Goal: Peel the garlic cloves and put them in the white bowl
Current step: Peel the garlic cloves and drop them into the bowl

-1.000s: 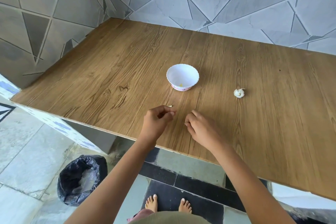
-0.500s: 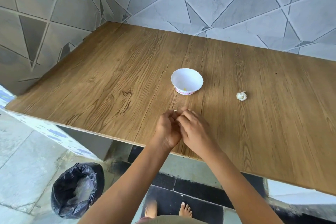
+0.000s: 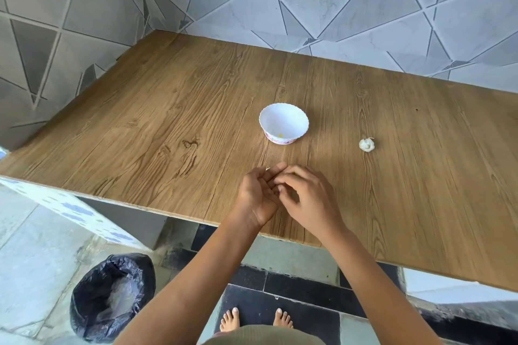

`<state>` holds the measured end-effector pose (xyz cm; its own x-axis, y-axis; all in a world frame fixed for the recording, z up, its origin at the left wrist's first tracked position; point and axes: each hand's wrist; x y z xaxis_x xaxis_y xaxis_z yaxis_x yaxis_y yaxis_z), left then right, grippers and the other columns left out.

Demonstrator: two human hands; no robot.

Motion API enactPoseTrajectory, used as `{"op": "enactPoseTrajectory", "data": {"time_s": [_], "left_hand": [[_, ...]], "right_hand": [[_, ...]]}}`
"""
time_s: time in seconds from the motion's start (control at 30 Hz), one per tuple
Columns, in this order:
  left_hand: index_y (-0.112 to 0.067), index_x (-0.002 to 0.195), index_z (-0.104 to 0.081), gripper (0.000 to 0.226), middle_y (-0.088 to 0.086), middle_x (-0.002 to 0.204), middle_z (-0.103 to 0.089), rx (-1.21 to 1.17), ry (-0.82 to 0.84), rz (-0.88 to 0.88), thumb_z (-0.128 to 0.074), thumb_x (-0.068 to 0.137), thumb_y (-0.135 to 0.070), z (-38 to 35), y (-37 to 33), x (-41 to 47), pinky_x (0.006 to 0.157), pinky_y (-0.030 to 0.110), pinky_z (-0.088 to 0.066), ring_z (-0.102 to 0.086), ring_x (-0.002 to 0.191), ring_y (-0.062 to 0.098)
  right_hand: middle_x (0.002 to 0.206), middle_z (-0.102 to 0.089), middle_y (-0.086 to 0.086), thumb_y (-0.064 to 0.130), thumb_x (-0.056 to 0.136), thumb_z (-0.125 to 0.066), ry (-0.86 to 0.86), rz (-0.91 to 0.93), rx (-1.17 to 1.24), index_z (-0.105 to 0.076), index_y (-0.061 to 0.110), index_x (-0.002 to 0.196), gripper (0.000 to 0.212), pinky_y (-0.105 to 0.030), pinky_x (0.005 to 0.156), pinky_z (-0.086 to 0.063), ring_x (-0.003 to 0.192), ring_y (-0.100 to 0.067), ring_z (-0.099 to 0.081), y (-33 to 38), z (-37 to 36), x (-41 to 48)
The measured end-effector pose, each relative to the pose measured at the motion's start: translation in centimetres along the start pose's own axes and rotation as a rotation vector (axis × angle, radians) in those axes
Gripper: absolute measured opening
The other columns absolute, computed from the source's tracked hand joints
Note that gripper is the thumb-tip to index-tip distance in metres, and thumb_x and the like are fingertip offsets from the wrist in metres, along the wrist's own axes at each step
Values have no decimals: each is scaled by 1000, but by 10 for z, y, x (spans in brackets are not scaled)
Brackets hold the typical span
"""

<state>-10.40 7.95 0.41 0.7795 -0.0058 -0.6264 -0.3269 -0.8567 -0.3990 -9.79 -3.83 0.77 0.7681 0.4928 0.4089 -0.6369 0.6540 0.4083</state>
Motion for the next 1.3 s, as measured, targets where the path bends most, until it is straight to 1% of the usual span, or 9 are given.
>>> {"op": "enactPoseTrajectory", "data": {"time_s": [0.2,0.33,0.53,0.63,0.73,0.87,1.0,1.13,1.3], "left_hand": [[6,95,-63,45,18,90,-62,-12,16,6,-28,99,-20,-1,-1,0,72,26,-40,-56,76,21],[6,99,-62,45,20,96,-66,-35,52,3,-26,99,-20,-2,-4,-4,82,33,-49,-62,89,27],[7,98,-63,45,21,97,-67,-111,47,-25,-26,99,-19,4,-12,-3,90,35,-48,-61,96,30],[7,97,-63,45,21,96,-67,-125,58,-44,-27,98,-19,7,-15,-4,91,35,-48,-61,97,30],[7,97,-63,45,21,98,-67,-137,61,-50,-26,99,-20,8,-18,-4,88,35,-49,-61,97,29],[7,99,-62,46,21,102,-65,-139,61,-45,-26,100,-21,10,-19,-5,88,34,-49,-61,98,29],[7,100,-63,47,21,103,-66,-151,67,-44,-25,100,-23,10,-21,-6,90,36,-48,-61,100,30],[7,101,-63,48,22,102,-67,-172,75,-57,-25,100,-23,8,-26,-8,93,36,-48,-61,101,30],[5,101,-63,44,20,101,-67,-160,45,-107,-28,99,-22,14,-29,-20,95,35,-46,-62,100,29]], "right_hand": [[85,-64,8,26,76,-68,-67,-42,-13,-69,19,82,10,-32,68,-49,77,-16,-60,-3,1,0],[87,-65,8,31,85,-55,-84,-93,92,-68,18,88,19,-29,64,-50,80,-12,-61,-13,10,-8],[98,-66,-3,16,84,-69,80,-197,-17,-68,7,108,25,-27,72,-49,88,-20,-63,-40,8,-27],[105,-62,-3,21,86,-67,152,-229,-28,-65,8,115,32,-25,78,-47,93,-18,-60,-38,4,-27],[107,-60,-1,25,85,-69,180,-258,-12,-66,10,114,33,-24,83,-46,96,-16,-57,-40,2,-28],[101,-63,-3,24,80,-74,124,-292,23,-71,8,104,28,-28,76,-50,88,-17,-60,-46,0,-35],[96,-65,-3,18,81,-73,-6,-312,87,-70,6,102,23,-19,71,-46,82,-15,-62,-50,5,-50],[99,-68,0,17,86,-68,-79,-307,141,-69,9,106,22,-30,76,-54,89,-14,-63,-46,8,-49],[103,-69,1,20,86,-67,-84,-215,142,-67,12,109,24,-34,74,-55,93,-17,-65,-30,1,-29]]}}
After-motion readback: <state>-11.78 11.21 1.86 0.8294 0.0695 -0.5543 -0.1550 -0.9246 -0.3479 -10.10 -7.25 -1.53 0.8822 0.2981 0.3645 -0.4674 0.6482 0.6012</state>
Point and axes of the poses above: each hand's wrist, its own x-axis towards the middle knuckle, its own z-axis out of the back of the hand, y = z × x
